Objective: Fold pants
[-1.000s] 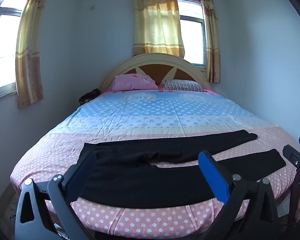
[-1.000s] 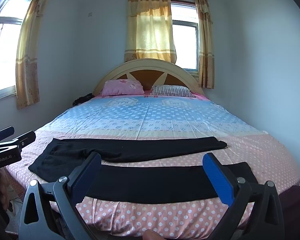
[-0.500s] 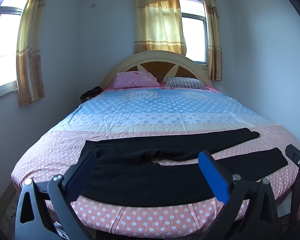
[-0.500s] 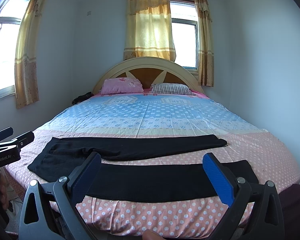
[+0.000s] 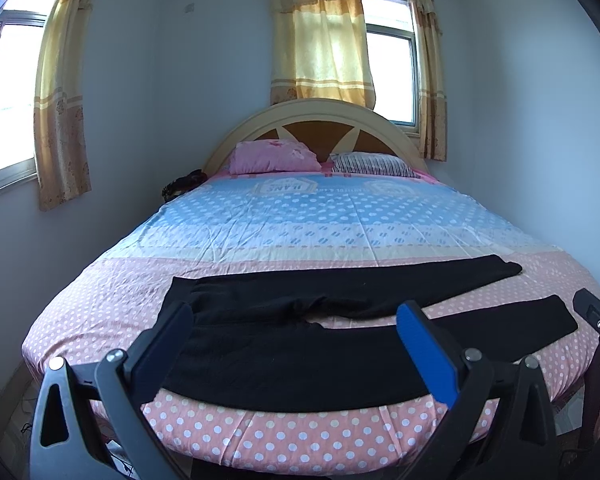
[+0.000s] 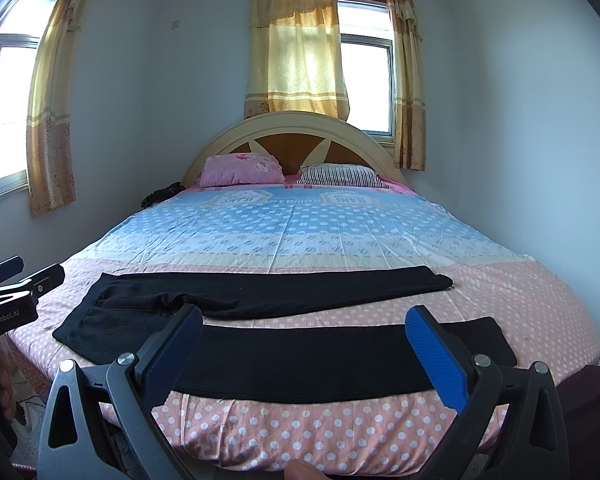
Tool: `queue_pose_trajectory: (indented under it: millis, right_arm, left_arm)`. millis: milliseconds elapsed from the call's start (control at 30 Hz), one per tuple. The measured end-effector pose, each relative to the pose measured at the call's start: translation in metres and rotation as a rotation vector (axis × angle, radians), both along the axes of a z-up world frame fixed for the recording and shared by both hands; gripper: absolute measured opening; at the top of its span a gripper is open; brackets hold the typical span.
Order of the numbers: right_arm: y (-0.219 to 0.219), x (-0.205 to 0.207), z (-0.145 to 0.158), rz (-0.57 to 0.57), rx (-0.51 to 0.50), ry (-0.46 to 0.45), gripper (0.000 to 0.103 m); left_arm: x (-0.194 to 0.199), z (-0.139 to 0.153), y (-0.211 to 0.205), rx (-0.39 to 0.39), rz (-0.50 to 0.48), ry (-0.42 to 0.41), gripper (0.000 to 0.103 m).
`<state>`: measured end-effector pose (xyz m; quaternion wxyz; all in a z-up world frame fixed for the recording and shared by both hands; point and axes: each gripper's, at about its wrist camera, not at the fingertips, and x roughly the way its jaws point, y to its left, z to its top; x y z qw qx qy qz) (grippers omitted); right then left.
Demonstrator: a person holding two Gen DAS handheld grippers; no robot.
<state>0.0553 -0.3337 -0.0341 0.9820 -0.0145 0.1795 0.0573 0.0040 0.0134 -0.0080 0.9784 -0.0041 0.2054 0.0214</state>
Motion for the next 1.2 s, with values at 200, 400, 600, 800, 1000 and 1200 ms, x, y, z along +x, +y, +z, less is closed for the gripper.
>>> queue_pose_trajectory:
  millis: [200, 400, 600, 800, 1000, 1200]
  right_arm:
    - [-0.0021, 0.0001, -0.0012, -0.002, 0.0, -0.003, 0.102]
    - [-0.003, 0.0004, -0.0016, -0.006, 0.001, 0.002, 0.102]
    - [-0.0033, 0.0005, -0.0018, -0.005, 0.0, 0.003, 0.102]
    - [-0.0038, 0.0007, -0.0019, -0.004, 0.0, 0.004, 0.102]
    - [-0.0033, 0.0008, -0.0025, -0.005, 0.0, 0.005, 0.102]
    - [-0.0035, 0.0004, -0.0042, -0.004, -0.001, 0.008, 0.102]
  left_arm:
    - [0.0002, 0.0, 0.0017, -0.001, 0.003, 0.001, 0.103]
    - [0.0001, -0.0001, 0.002, -0.001, 0.003, 0.003, 0.103]
    - [0.0005, -0.0004, 0.002, -0.001, 0.005, 0.005, 0.103]
    - [0.0002, -0.0011, 0.002, -0.002, 0.006, 0.007, 0.103]
    - [0.0009, -0.0018, 0.0021, -0.001, 0.007, 0.01, 0.103]
    - [0.0015, -0.0027, 0.0029, -0.002, 0.007, 0.012, 0.103]
